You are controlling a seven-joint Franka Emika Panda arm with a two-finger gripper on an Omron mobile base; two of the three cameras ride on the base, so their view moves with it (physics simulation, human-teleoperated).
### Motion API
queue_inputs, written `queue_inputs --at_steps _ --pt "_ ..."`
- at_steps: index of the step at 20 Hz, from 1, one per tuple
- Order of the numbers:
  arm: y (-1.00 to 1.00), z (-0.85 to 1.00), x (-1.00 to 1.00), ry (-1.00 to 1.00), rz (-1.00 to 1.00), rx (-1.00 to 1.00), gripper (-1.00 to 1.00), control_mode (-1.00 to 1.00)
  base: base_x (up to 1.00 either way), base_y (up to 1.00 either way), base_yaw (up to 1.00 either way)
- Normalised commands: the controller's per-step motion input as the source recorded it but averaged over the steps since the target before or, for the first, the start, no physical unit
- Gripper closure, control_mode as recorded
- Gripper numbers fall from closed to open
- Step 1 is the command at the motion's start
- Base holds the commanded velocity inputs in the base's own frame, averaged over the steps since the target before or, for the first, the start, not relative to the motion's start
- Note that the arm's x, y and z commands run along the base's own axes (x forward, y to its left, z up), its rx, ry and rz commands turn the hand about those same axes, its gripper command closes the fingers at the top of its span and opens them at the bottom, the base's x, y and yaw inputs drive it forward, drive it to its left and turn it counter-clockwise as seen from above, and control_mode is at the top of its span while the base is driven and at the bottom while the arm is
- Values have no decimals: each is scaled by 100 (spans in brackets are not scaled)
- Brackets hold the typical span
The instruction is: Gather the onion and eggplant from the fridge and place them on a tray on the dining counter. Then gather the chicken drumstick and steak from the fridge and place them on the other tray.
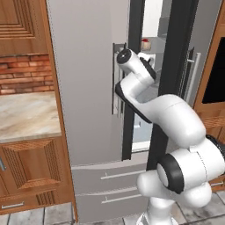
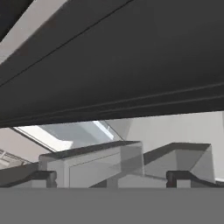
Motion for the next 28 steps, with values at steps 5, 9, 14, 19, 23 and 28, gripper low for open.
queue_inputs --at_steps 5,9,14,19,23,28 --pt "-49 0 -15 6 -2 -10 -100 -100 0 0 0" --pt "-49 0 -54 0 -6 -10 -100 -100 0 0 0" --pt "-37 10 -69 0 -10 -9 -100 -100 0 0 0" --pt "-31 45 -72 0 -17 0 -100 -100 0 0 0" --pt "-36 44 -72 1 -19 0 -100 -100 0 0 0" --pt "-61 22 -53 7 -16 0 -100 -100 0 0 0"
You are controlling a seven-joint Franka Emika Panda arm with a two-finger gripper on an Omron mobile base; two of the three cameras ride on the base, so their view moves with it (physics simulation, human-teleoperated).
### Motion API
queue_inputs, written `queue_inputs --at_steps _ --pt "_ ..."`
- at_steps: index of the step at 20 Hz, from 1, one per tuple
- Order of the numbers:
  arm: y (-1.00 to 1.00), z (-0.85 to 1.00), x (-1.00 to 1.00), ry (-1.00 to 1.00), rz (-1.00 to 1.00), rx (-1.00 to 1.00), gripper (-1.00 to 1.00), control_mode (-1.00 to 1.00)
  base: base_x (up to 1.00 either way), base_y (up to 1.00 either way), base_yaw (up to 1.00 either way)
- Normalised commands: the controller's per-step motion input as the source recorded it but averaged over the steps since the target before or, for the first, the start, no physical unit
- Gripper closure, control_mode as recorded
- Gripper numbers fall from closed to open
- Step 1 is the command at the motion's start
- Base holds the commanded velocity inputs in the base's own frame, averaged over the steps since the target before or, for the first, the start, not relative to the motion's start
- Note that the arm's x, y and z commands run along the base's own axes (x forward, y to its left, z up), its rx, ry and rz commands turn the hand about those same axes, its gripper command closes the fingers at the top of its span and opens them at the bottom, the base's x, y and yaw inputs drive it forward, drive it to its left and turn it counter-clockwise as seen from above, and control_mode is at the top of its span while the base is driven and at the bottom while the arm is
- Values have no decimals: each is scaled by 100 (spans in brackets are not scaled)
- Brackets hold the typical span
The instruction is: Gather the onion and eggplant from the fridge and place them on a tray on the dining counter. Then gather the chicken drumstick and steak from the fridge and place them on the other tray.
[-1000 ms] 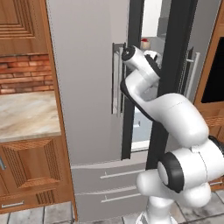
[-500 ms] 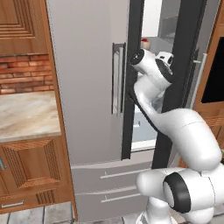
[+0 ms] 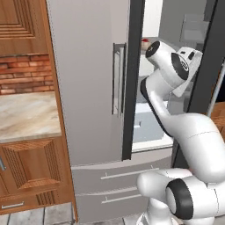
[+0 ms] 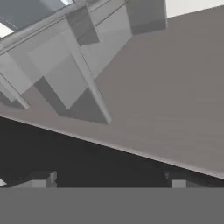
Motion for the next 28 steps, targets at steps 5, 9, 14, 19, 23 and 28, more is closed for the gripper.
queue_inputs --at_steps 5,9,14,19,23,28 --pt "-78 0 -15 10 -8 1 -100 -100 0 0 0" --pt "-68 -1 0 11 -5 6 -100 -100 0 0 0" --pt "-69 -9 0 0 -4 12 -100 -100 0 0 0" --pt "-84 -8 0 0 0 17 -100 -100 0 0 0" --pt "-71 -1 1 -1 0 17 -100 -100 0 0 0" --pt "27 0 0 -14 -1 9 -100 -100 0 0 0"
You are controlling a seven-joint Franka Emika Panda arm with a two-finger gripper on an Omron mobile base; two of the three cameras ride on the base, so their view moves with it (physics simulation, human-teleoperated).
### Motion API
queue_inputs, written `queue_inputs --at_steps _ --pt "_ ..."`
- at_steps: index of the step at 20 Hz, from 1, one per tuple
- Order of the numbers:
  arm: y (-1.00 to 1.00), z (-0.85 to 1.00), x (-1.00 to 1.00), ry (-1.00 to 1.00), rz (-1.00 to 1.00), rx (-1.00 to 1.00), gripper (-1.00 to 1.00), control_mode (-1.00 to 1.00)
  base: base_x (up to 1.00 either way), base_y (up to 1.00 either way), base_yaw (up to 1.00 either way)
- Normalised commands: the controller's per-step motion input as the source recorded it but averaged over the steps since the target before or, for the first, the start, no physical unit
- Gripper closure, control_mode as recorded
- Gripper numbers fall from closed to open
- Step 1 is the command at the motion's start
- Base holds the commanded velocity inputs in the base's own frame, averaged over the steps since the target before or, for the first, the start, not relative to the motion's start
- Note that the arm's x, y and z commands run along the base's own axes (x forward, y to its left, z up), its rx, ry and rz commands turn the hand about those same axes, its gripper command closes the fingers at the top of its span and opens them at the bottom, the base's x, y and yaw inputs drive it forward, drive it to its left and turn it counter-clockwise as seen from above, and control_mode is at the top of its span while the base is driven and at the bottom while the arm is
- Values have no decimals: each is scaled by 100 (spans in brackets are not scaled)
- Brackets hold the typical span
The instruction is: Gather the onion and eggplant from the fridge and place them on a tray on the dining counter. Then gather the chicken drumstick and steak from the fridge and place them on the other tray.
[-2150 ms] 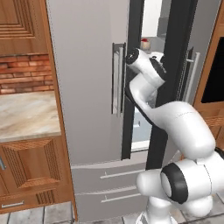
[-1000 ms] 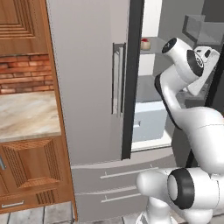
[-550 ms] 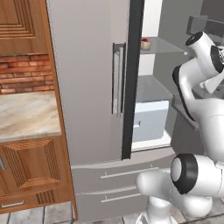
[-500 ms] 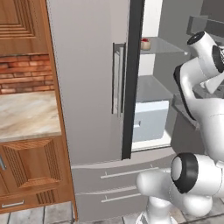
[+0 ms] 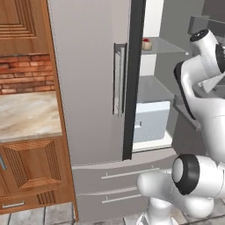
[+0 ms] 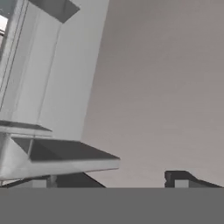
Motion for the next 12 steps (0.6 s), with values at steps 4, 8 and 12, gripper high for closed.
queue_inputs --at_steps 4,8,12 --pt "98 0 0 -24 0 0 -100 -100 0 0 0" --pt "100 -1 0 -24 0 0 -100 -100 0 0 0" --pt "100 0 0 -23 0 1 -100 -100 0 0 0"
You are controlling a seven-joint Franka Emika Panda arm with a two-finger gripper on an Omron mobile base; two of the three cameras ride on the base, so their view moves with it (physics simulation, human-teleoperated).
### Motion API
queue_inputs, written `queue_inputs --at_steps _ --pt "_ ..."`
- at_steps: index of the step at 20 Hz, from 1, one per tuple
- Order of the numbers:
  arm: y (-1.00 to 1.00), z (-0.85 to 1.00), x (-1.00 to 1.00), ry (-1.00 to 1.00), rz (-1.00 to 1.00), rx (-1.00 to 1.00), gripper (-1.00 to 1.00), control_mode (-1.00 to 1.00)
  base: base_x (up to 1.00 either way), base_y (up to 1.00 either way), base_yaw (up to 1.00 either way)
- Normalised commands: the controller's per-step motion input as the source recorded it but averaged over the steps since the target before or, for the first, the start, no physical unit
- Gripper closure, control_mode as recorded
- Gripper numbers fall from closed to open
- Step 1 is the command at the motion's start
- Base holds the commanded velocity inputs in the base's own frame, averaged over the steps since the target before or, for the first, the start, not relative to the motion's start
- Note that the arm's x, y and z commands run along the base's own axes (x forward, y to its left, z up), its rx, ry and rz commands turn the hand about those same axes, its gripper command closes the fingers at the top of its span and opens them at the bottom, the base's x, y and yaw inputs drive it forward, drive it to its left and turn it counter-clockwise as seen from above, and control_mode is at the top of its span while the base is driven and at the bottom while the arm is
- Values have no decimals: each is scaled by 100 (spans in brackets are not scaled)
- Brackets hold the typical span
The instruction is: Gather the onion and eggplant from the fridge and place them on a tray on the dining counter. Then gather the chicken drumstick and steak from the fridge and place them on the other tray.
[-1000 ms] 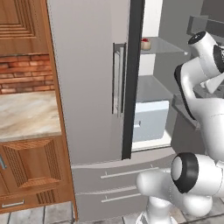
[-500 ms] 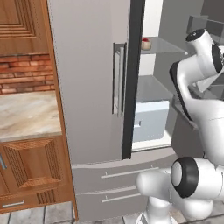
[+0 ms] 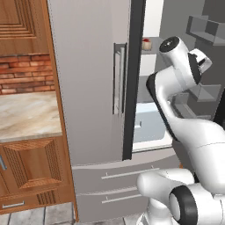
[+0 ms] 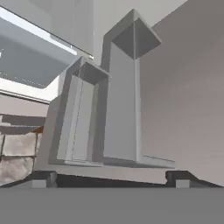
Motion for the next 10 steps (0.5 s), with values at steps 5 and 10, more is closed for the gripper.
queue_inputs --at_steps 5,10 --pt "97 0 0 -24 3 7 -100 -100 0 0 0" --pt "93 0 0 -26 6 14 -100 -100 0 0 0"
